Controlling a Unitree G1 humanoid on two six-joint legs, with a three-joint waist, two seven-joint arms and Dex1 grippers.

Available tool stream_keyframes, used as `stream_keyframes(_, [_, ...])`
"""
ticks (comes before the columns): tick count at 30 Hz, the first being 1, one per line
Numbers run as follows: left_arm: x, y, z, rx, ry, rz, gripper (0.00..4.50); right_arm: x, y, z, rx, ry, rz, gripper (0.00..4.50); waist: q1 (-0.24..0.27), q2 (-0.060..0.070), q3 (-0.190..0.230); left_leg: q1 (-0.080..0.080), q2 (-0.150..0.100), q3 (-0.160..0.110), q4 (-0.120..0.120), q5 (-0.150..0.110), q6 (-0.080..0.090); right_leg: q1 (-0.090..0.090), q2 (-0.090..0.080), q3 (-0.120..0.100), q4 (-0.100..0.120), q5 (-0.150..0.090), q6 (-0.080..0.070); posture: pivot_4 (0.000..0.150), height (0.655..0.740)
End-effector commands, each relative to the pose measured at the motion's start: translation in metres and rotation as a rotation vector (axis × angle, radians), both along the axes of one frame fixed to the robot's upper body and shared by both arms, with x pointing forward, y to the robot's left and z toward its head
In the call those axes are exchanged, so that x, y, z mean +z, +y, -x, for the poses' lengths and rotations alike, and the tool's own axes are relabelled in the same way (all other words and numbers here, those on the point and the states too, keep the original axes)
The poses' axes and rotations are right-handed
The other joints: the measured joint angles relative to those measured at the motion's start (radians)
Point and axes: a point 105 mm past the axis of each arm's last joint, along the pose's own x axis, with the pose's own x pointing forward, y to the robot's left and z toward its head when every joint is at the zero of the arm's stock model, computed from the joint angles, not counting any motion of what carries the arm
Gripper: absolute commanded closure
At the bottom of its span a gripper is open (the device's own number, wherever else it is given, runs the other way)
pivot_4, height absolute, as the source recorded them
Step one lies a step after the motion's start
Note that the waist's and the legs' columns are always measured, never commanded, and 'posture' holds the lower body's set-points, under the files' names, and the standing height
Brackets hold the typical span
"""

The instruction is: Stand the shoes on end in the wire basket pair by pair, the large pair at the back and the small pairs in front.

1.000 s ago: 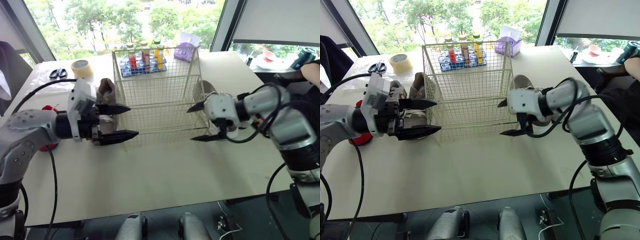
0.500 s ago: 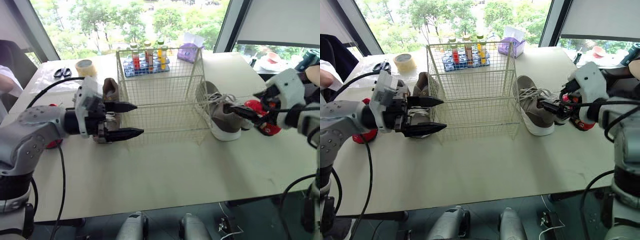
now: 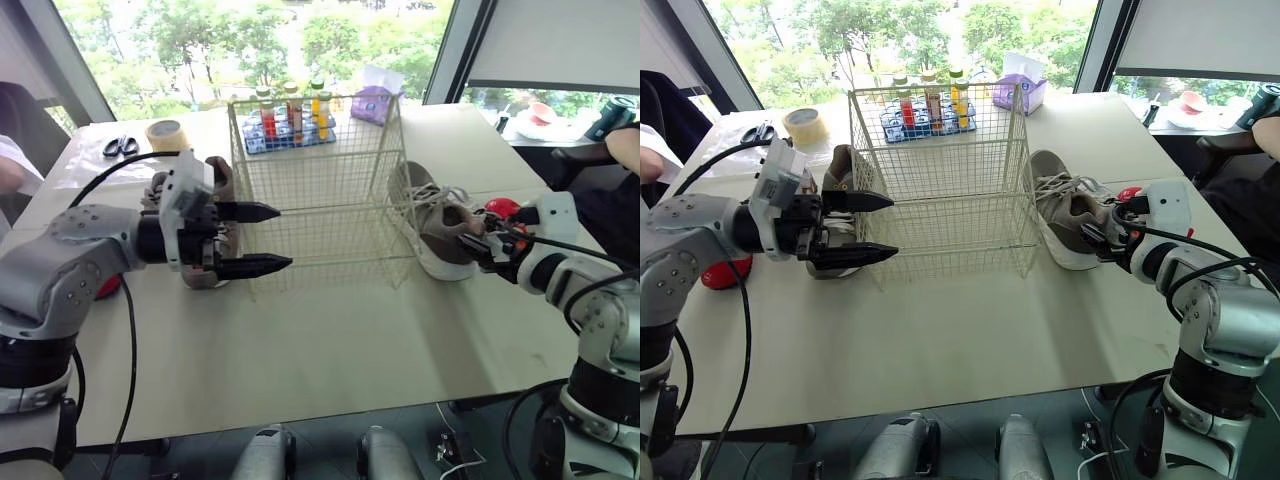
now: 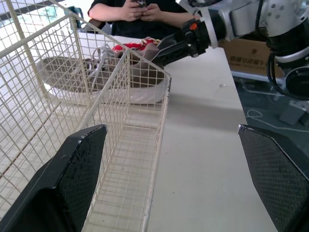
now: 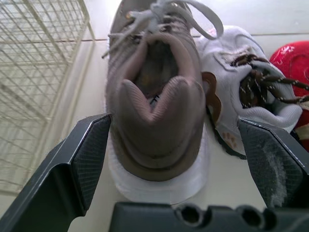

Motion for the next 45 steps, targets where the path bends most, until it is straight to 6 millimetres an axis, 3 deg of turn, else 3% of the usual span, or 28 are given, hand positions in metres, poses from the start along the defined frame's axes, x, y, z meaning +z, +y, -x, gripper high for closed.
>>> stream_keyframes(1, [0.01,0.002,0.006,0.002,-0.048,0.004,0.0,0.003,0.003,-0.008,0.019,-0.047,0.019,0.02,-0.002,0.0,0.0,0.0,0.0,0.0,0.0,0.0,-0.001,0.0,0.0,0.0,0.0,0.0,0.0,0.15,0.74])
stream_keyframes(11, [0.009,0.002,0.007,0.016,-0.056,0.001,0.0,-0.006,0.013,-0.024,0.054,-0.06,0.025,0.02,0.002,0.0,0.0,0.0,0.0,0.0,0.0,0.0,-0.001,0.001,0.0,0.0,0.0,0.0,0.0,0.15,0.74])
stream_keyframes(14, [0.009,0.002,0.007,0.02,-0.057,0.004,0.0,-0.005,0.015,-0.024,0.055,-0.064,0.029,0.85,-0.001,0.0,0.0,0.0,0.0,0.0,0.0,0.0,-0.001,0.0,0.0,0.0,0.0,0.0,0.0,0.15,0.74])
stream_keyframes(21, [0.009,0.002,0.006,0.017,-0.059,0.005,0.0,0.012,0.02,-0.022,0.056,-0.113,0.027,3.62,-0.002,0.0,0.0,0.001,0.0,0.0,0.0,0.0,-0.001,0.001,0.0,0.0,0.0,0.0,0.0,0.15,0.74])
stream_keyframes(22, [0.009,0.002,0.005,0.016,-0.059,0.006,0.0,0.016,0.02,-0.021,0.055,-0.124,0.029,3.62,-0.001,0.0,0.0,0.001,0.0,0.0,0.0,0.0,-0.001,0.001,0.0,0.0,0.0,0.0,0.0,0.15,0.74])
stream_keyframes(28, [0.013,0.001,0.002,0.003,-0.065,0.011,0.0,0.066,0.014,-0.013,0.011,-0.279,0.05,3.62,0.0,0.001,0.001,0.001,0.0,0.0,0.0,0.0,-0.001,0.001,0.0,0.0,0.0,0.0,0.0,0.15,0.74])
stream_keyframes(31, [0.022,-0.001,0.0,-0.008,-0.07,0.048,0.0,0.111,0.005,-0.009,-0.053,-0.409,0.041,3.62,0.001,0.003,0.002,0.0,0.0,0.0,0.0,0.0,-0.001,0.0,0.0,0.0,0.0,0.0,0.0,0.15,0.74])
stream_keyframes(34, [0.03,-0.002,-0.003,-0.014,-0.072,0.084,0.0,0.139,-0.002,-0.005,-0.096,-0.491,0.055,3.62,0.002,0.004,0.003,0.0,0.0,0.0,0.0,0.001,-0.001,-0.001,0.0,0.0,0.0,0.0,0.0,0.15,0.74])
stream_keyframes(38, [0.045,-0.003,-0.01,-0.015,-0.074,0.15,0.0,0.197,-0.011,0.011,-0.128,-0.667,0.15,3.62,0.001,0.004,0.003,-0.002,0.0,0.0,0.0,0.001,-0.002,-0.001,0.0,0.0,0.0,0.0,0.0,0.15,0.74])
stream_keyframes(41, [0.051,0.0,-0.016,0.004,-0.076,0.168,0.0,0.222,0.008,0.028,0.026,-0.775,0.289,3.62,-0.001,0.004,0.003,-0.002,0.0,0.001,0.0,0.001,-0.001,-0.002,0.0,0.0,0.0,0.0,0.0,0.15,0.74])
stream_keyframes(45, [0.071,0.01,-0.025,0.017,-0.024,0.274,0.0,0.228,0.054,0.053,0.377,-0.865,0.489,3.62,-0.008,0.004,0.003,-0.002,0.0,0.001,0.0,-0.001,0.001,-0.002,0.0,0.0,0.0,0.0,0.0,0.15,0.74])
